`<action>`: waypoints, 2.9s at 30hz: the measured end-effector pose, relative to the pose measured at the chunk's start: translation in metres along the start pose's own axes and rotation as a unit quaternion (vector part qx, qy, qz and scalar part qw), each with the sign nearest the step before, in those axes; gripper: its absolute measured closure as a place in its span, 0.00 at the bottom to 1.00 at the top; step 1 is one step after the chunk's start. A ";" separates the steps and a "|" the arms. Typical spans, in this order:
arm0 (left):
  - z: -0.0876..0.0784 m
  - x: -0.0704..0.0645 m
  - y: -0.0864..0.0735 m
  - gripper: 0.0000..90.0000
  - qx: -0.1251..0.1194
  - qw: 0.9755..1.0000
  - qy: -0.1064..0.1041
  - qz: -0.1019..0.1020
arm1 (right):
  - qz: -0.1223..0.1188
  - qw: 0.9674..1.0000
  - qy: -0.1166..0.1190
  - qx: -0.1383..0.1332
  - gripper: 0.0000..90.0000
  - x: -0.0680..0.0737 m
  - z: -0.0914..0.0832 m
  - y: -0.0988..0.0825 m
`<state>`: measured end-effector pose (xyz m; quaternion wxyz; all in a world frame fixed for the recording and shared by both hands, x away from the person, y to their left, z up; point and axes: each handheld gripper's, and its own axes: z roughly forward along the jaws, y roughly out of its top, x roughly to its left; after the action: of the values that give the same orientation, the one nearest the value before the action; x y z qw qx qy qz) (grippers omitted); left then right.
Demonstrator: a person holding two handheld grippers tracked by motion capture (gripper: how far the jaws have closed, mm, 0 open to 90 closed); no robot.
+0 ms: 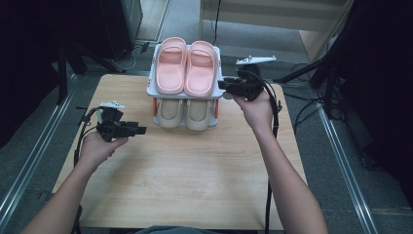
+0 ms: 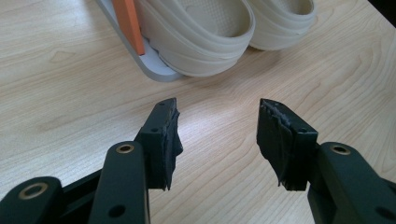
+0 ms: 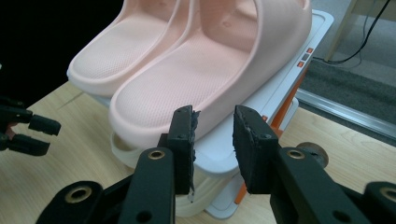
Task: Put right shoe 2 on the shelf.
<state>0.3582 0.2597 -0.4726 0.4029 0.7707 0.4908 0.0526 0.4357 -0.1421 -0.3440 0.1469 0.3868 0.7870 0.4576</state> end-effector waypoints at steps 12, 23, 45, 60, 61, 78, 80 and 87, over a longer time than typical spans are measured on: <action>-0.001 -0.005 0.001 0.53 -0.003 1.000 -0.001 0.006 | -0.011 1.000 0.009 0.002 0.75 0.002 -0.021 -0.041; -0.003 -0.011 0.001 0.52 -0.001 1.000 -0.006 0.014 | -0.012 1.000 0.009 0.013 0.72 0.001 -0.028 -0.080; -0.012 -0.028 -0.013 0.49 -0.005 0.999 -0.017 0.029 | -0.024 1.000 -0.001 0.012 0.64 0.008 -0.048 -0.152; -0.007 -0.027 -0.015 0.49 0.003 0.999 -0.007 0.043 | -0.012 1.000 0.008 0.013 0.58 -0.003 -0.039 -0.175; -0.006 -0.027 -0.015 0.48 0.003 0.999 -0.008 0.043 | -0.012 1.000 0.007 0.014 0.57 -0.003 -0.038 -0.175; -0.007 -0.027 -0.019 0.47 0.001 0.999 -0.006 0.040 | -0.020 1.000 0.014 0.019 0.56 -0.003 -0.030 -0.174; -0.007 -0.026 -0.019 0.47 0.001 0.999 -0.006 0.039 | -0.022 0.999 0.015 0.019 0.56 -0.003 -0.029 -0.173; -0.008 -0.027 -0.020 0.47 -0.003 0.999 -0.008 0.036 | -0.019 1.000 0.013 0.020 0.56 -0.003 -0.030 -0.174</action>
<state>0.3264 0.2461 -0.4722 0.4070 0.7872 0.4591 0.0624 0.3377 -0.2119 -0.4735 0.1370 0.3689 0.8050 0.4439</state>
